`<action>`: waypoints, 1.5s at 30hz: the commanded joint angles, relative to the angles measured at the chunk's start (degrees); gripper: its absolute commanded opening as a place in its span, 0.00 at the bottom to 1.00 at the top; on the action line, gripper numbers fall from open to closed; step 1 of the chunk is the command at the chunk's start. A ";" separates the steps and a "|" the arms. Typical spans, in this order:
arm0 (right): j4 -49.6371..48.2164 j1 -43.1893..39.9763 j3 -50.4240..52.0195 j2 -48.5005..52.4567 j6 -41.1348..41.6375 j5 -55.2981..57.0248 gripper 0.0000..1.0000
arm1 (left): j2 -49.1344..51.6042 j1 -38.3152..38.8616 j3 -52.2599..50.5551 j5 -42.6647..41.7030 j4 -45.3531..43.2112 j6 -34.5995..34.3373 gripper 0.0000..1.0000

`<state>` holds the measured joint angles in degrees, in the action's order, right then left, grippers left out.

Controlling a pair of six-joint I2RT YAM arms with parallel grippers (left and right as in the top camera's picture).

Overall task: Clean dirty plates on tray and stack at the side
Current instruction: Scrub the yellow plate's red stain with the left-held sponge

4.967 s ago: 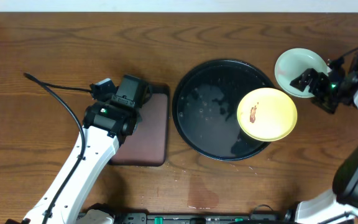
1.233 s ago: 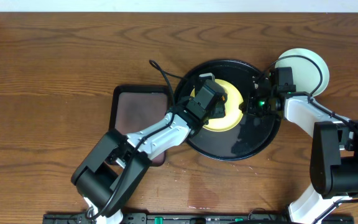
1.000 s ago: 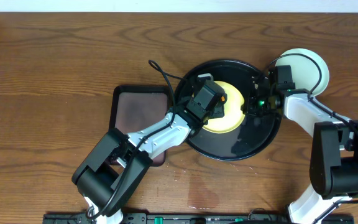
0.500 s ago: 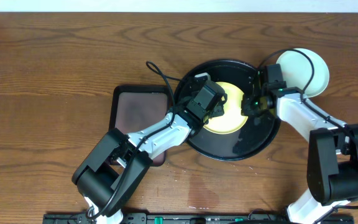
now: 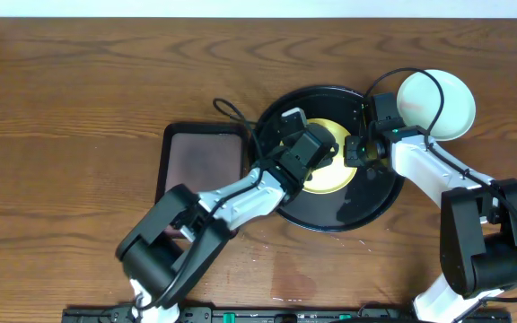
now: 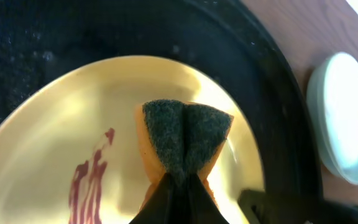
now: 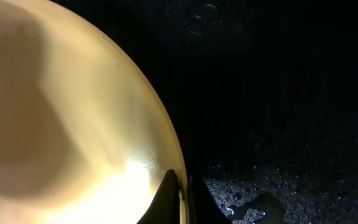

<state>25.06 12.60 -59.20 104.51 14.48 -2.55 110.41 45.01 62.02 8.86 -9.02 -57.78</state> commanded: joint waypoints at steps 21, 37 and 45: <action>0.48 0.98 -0.17 0.81 0.04 1.01 0.01 | 1.70 -3.48 0.09 14.56 13.05 5.51 0.08; 0.26 0.98 -0.17 0.81 0.07 0.98 0.01 | -1.51 1.40 0.13 1.81 4.59 -2.56 0.08; 0.33 0.98 -0.17 0.81 0.07 1.01 0.01 | 2.29 4.92 0.13 3.04 7.32 -2.91 0.08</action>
<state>25.04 12.60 -59.22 104.51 14.48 -2.55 111.50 50.11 62.26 11.03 -3.03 -59.61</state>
